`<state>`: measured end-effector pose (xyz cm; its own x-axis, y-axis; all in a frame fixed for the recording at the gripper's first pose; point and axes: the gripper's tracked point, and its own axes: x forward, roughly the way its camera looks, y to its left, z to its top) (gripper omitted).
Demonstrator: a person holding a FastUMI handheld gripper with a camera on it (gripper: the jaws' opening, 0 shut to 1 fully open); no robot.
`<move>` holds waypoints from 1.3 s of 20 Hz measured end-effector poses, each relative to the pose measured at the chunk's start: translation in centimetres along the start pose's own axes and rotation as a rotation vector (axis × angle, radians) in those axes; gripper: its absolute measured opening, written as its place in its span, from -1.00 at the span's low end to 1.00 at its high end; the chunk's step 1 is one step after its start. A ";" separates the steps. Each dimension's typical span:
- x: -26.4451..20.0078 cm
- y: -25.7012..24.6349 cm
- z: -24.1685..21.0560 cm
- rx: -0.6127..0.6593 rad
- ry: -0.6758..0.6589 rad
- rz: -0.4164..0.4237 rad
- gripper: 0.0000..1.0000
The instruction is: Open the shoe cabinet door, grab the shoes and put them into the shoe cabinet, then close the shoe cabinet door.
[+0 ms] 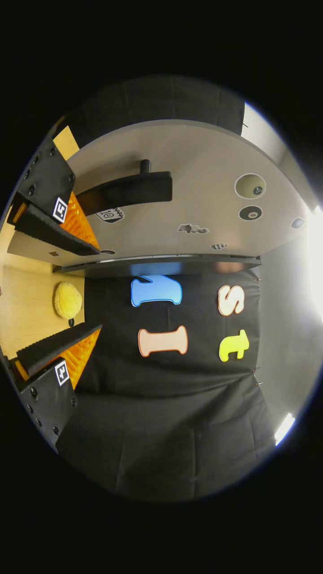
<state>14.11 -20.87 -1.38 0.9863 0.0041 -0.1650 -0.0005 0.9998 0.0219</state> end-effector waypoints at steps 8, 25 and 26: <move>-0.2 6.3 -0.2 -0.004 0.019 0.012 0.90; 5.1 27.7 0.6 -0.046 0.016 0.307 0.92; 4.6 28.7 0.9 -0.040 0.007 0.321 0.93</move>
<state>18.81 7.84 -0.66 0.9336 0.3193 -0.1624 -0.3179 0.9475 0.0352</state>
